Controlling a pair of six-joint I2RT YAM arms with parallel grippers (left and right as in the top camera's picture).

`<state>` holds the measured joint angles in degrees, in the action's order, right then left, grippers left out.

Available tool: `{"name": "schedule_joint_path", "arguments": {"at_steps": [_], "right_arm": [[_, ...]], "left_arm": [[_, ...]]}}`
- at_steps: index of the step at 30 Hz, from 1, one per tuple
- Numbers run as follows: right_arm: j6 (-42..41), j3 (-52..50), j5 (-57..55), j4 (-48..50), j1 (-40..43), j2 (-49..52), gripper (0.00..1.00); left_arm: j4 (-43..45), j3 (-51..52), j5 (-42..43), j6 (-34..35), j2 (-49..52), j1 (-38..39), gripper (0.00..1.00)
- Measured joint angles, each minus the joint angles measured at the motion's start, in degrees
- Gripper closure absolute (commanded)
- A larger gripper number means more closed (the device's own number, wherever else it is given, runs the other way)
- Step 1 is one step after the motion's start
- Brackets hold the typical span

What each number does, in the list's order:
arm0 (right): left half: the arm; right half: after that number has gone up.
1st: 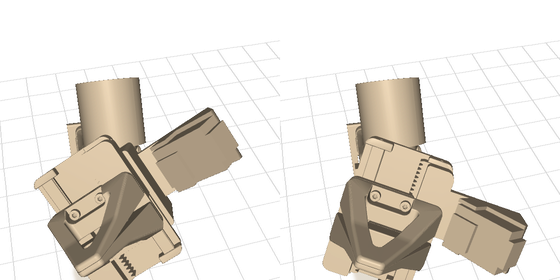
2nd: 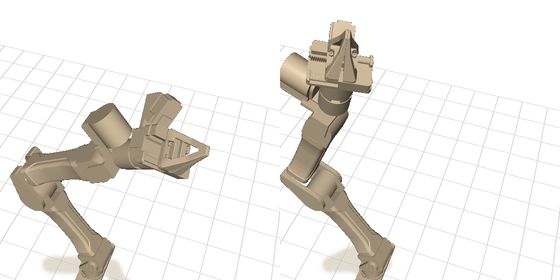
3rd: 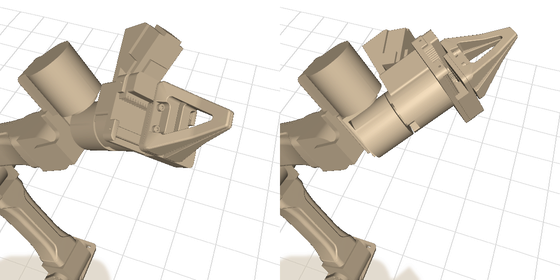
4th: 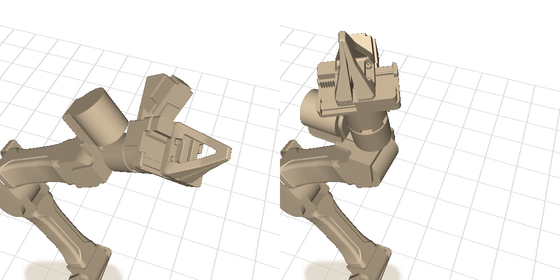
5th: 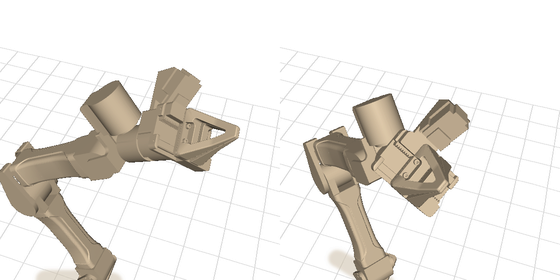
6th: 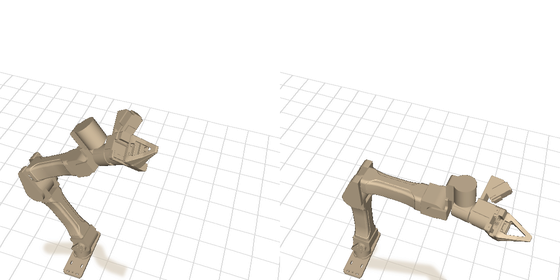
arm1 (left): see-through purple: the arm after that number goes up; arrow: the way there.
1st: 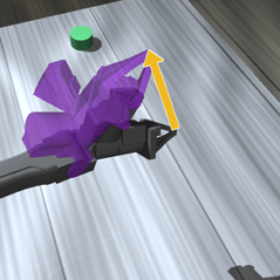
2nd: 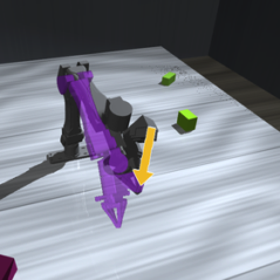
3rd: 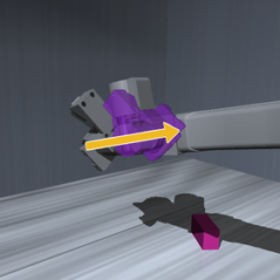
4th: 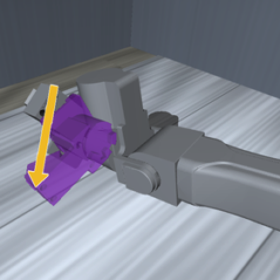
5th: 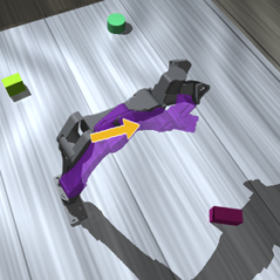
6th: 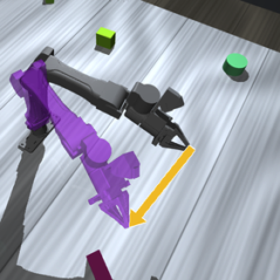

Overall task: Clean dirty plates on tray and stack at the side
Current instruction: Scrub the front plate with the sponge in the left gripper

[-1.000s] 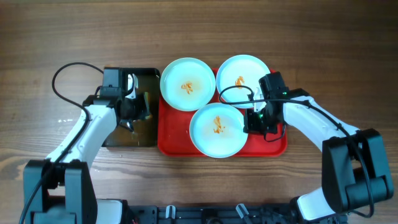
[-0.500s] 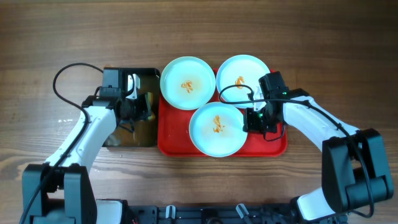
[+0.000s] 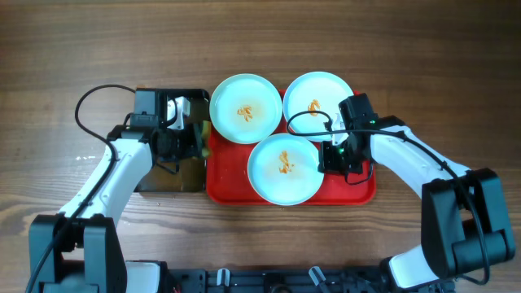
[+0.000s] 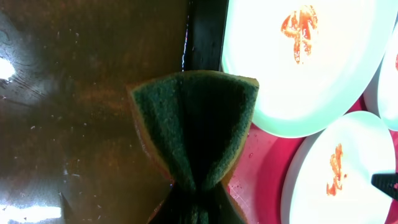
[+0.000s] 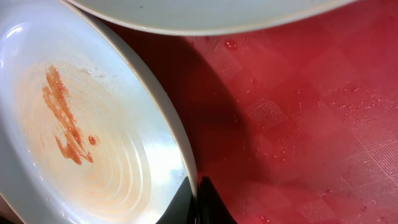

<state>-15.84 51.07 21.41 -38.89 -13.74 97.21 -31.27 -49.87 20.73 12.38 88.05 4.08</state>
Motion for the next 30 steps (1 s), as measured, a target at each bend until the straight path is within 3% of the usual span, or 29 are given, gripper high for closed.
{"name": "schedule_joint_path", "arguments": {"at_steps": [5, 10, 14, 21, 30], "right_arm": [[0.0, 0.0, 0.02, 0.0, 0.0, 0.0, 0.96], [0.0, 0.0, 0.02, 0.0, 0.0, 0.0, 0.96], [0.0, 0.0, 0.02, 0.0, 0.0, 0.0, 0.96], [0.0, 0.0, 0.04, 0.02, 0.0, 0.0, 0.96], [0.0, 0.0, 0.04, 0.04, 0.0, 0.0, 0.96]], "left_arm": [[0.42, 0.0, 1.09, -0.02, 0.0, 0.0, 0.96], [4.61, 0.0, 7.72, 0.11, -0.07, 0.37, 0.96], [6.93, 0.0, 9.77, 1.22, -0.13, 5.64, 0.96], [18.58, 0.0, 11.15, 14.8, -0.09, 17.53, 0.96], [27.45, 0.0, 11.34, 27.39, 5.88, 24.7, 0.96]]}}
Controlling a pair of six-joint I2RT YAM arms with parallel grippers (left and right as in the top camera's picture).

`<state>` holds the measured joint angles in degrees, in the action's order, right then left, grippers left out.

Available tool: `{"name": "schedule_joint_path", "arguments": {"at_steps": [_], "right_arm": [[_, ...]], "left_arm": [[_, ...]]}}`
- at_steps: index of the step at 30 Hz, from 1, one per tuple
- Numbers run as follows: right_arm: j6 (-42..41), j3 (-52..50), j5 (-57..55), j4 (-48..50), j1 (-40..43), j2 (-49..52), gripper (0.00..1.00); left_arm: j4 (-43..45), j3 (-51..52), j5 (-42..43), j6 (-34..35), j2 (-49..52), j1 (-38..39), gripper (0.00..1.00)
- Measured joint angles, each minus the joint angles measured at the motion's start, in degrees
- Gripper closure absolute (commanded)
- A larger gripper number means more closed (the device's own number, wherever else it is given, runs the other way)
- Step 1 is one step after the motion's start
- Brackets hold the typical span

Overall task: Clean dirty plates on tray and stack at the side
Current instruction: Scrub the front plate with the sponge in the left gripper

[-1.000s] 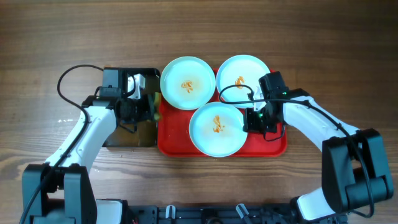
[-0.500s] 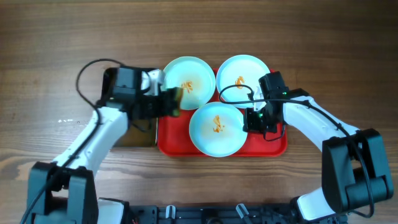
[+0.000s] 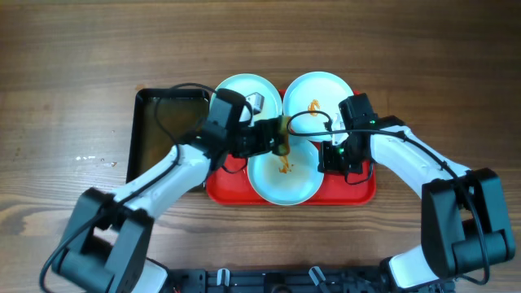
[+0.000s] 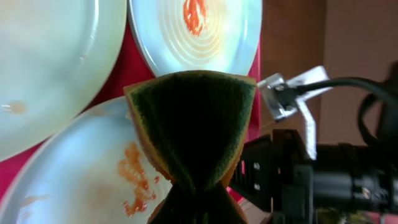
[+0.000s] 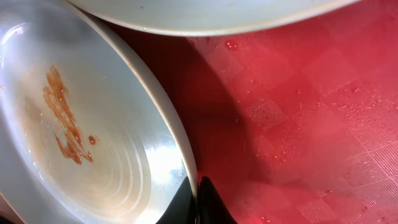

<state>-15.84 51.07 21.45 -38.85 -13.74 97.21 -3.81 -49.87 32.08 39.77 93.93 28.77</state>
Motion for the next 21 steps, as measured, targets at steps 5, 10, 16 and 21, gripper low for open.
{"name": "schedule_joint_path", "arguments": {"at_steps": [5, 10, 16, 21], "right_arm": [[0.0, -0.02, 0.0, 0.11, 0.0, 0.0, 0.96], [0.0, 0.0, 0.0, 0.17, 0.0, 0.0, 0.96], [0.0, -0.02, 0.0, 0.17, 0.0, 0.04, 0.96], [0.0, -0.02, 0.79, 0.2, -0.2, 0.09, 0.96]], "left_arm": [[3.34, 0.0, 0.0, 3.02, 5.01, 3.5, 0.96], [5.38, 0.0, -0.02, 5.05, 9.35, 6.05, 0.96], [3.37, -0.44, -0.74, 6.27, 11.85, 6.21, 0.96], [-2.49, -1.84, -2.71, 5.38, 11.43, 6.21, 0.96]]}}
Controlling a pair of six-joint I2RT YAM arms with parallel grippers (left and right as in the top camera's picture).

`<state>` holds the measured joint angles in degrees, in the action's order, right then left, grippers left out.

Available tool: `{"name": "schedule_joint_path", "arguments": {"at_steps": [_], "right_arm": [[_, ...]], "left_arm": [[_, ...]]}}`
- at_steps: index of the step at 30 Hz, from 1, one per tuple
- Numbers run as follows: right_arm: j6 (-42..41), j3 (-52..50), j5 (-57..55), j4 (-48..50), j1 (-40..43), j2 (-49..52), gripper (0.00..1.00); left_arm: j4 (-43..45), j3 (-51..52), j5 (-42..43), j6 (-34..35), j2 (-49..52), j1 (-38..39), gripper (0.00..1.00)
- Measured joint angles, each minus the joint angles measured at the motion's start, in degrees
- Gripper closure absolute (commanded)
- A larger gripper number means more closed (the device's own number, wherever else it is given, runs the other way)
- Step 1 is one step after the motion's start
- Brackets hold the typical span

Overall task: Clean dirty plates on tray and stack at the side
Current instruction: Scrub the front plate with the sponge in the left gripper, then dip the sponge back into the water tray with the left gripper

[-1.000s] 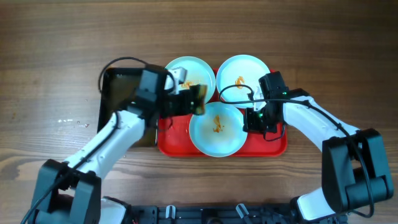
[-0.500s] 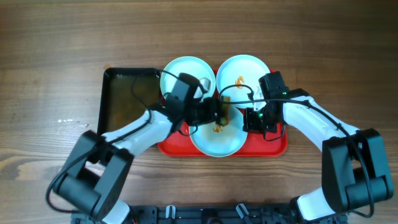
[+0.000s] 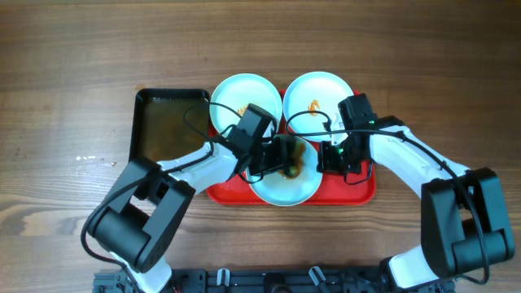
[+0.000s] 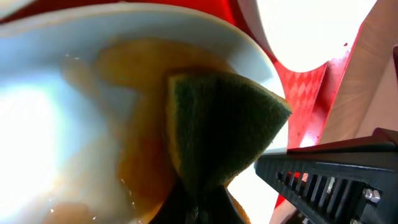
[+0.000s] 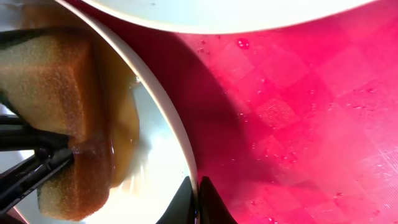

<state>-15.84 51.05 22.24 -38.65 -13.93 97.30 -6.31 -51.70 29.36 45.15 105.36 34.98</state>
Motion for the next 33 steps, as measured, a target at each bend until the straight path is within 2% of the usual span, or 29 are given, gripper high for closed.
{"name": "schedule_joint_path", "arguments": {"at_steps": [5, 10, 14, 19, 20, 22, 23, 28, 29, 33], "right_arm": [[-0.02, -0.02, 0.72, 0.15, -0.09, 0.0, 0.96], [-0.02, -0.02, 0.87, 0.15, -0.13, 0.0, 0.96], [-0.02, -0.02, 0.83, 0.11, -0.13, 0.0, 0.96], [-0.02, -0.02, 0.83, 0.11, -0.13, 0.0, 0.94], [-0.04, -0.02, 0.83, 0.11, -0.13, 0.0, 0.93], [-0.26, -0.02, 0.83, 0.13, -0.13, 0.0, 0.76], [-0.5, -0.02, 0.83, 0.13, -0.13, 0.0, 0.74], [-0.66, -0.02, 0.66, 0.17, -0.13, 0.0, 0.72], [-0.66, -0.02, 0.66, 0.17, -0.13, 0.0, 0.69], [-0.81, -0.02, 0.66, 0.22, -0.13, 0.0, 0.68]], "left_arm": [[-5.55, -0.17, -2.67, -3.26, -2.12, -0.24, 0.96], [-10.69, 0.09, -8.85, -6.78, -5.66, -0.22, 0.96], [-11.63, 0.81, -13.94, -9.6, -9.03, -1.16, 0.96], [-12.2, 0.85, -16.31, -11.93, -16.17, -5.4, 0.96], [-12.44, 0.85, -16.44, -12.41, -17.66, -6.1, 0.96], [-13.81, 0.85, -16.76, -14.47, -20.76, -7.1, 0.96], [-14.53, 0.85, -17.03, -15.13, -21.62, -7.39, 0.96], [-24.28, 0.87, -24.96, -17.88, -23.5, -12.24, 0.96], [-25.64, 0.87, -26.82, -18.1, -23.5, -13.88, 0.96], [-26.75, 0.87, -31.08, -18.38, -23.47, -20.55, 0.96]]}}
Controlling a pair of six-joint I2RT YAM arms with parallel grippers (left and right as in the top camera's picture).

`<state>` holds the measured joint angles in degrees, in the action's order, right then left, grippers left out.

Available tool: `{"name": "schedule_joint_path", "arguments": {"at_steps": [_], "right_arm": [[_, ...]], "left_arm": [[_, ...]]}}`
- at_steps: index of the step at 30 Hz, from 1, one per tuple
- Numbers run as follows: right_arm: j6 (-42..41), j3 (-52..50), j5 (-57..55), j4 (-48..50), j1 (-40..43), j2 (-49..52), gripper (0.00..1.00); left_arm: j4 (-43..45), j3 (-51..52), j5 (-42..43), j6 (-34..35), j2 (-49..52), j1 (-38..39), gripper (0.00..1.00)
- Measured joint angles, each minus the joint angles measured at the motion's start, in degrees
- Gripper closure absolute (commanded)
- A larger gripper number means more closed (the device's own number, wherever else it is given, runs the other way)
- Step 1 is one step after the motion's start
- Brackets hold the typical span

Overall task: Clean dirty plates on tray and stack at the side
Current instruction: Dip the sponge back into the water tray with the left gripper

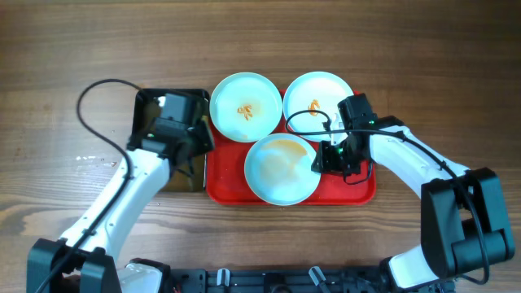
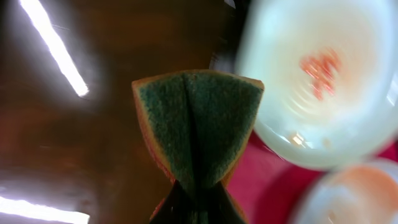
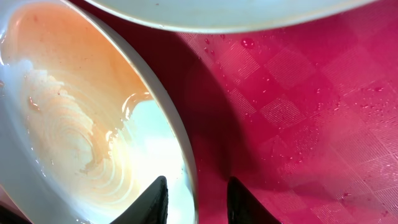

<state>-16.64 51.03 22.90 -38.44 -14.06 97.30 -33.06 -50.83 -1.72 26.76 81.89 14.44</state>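
Note:
Three white plates lie on the red tray (image 1: 358, 191). The back left plate (image 1: 246, 108) and back right plate (image 1: 317, 96) each carry an orange stain. The front plate (image 1: 282, 168) holds a wet, smeared orange film. My left gripper (image 2: 194, 202) is shut on a folded green and yellow sponge (image 2: 196, 124), above the right edge of the black water tray (image 1: 151, 110). My right gripper (image 3: 196, 199) stands open astride the front plate's right rim (image 3: 186, 162), one finger on each side.
The black tray of brownish water sits directly left of the red tray. Bare wooden table (image 1: 440, 65) surrounds both. My right arm (image 1: 407, 159) reaches in from the right and its cable loops over the back right plate.
My left gripper has left the front plate with the sponge and is back over the black tray. The right gripper, shut on the front plate's rim before, is now open around it.
The sponge was first held by the black tray while my right gripper pinched the front plate's rim. Then the sponge hung over the tray's plates, then pressed on the front plate. That plate's stain is now a smeared film, the sponge is back at the left, and the rim is released.

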Motion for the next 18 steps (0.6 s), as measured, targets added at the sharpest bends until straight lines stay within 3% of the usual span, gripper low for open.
{"name": "schedule_joint_path", "arguments": {"at_steps": [3, 10, 13, 14, 18], "right_arm": [[-0.02, 0.0, 0.0, 0.0, 0.0, 0.0, 0.67], [0.0, 0.0, 0.0, 0.0, 0.0, 0.0, 0.67], [0.0, 0.0, 0.0, 0.0, 0.0, 0.0, 0.67], [0.0, 0.0, 0.0, 0.0, 0.0, 0.0, 0.67], [-0.02, 0.0, 0.0, 0.0, 0.0, 0.0, 0.68]], "left_arm": [[0.02, 0.0, -1.36, -2.12, 1.27, -3.76, 0.96], [0.39, 0.0, -1.68, -7.76, 10.54, -4.44, 0.92], [0.48, 0.0, -1.7, -8.98, 13.14, -4.44, 0.19], [0.52, 0.0, -1.66, -9.11, 13.6, -4.44, 0.09], [0.5, 0.0, -3.67, -9.68, 14.8, -4.76, 0.07]]}}
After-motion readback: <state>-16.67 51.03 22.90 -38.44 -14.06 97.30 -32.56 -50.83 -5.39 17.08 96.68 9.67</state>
